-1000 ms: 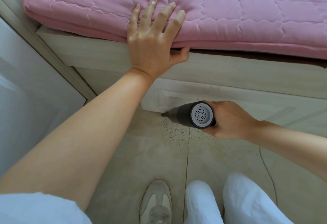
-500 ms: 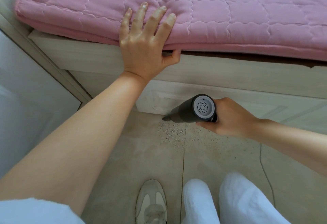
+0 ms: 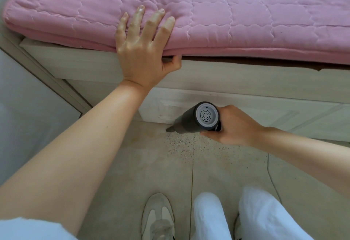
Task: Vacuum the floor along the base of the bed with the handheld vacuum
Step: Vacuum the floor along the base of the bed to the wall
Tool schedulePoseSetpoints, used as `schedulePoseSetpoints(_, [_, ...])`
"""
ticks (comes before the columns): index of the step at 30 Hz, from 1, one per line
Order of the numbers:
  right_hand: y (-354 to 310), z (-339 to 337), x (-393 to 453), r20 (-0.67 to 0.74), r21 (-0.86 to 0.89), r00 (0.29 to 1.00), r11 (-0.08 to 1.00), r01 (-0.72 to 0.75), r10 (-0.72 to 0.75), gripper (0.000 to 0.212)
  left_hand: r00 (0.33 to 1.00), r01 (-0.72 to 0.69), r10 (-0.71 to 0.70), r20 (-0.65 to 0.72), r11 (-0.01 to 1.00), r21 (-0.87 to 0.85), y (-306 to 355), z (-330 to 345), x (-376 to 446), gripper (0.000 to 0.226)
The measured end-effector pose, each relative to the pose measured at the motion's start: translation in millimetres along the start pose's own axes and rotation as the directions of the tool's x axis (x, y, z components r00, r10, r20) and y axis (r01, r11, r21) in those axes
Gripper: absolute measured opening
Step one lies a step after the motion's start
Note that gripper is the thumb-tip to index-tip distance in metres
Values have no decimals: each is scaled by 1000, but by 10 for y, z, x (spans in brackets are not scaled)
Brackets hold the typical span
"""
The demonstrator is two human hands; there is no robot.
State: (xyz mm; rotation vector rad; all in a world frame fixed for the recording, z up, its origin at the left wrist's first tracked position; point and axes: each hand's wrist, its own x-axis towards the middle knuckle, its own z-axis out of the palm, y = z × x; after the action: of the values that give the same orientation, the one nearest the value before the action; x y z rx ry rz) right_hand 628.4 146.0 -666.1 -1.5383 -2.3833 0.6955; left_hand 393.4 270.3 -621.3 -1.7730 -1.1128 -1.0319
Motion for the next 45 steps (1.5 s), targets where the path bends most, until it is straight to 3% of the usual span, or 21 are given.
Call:
schedulePoseSetpoints(6, [9,-32,-49,42,36,999,999,-13,11,40,999,6,-5,35,1000,-16,12,-46,37,57])
schedulePoseSetpoints(16, [31,-3,-55,15,42,999,999,-30,29,46,996,-19,25,80,997,-81,270,-114,132,59])
schedulePoseSetpoints(23, [55,-15,-144,52,88,998,995,-45,40,36,999,2,0,37,999,-53,394,-47,90,56])
schedulePoseSetpoints(45, [88,70,-289,28,148,998,987,-55,51,42,998,-54,54,-35,999,3,362,58,23,58])
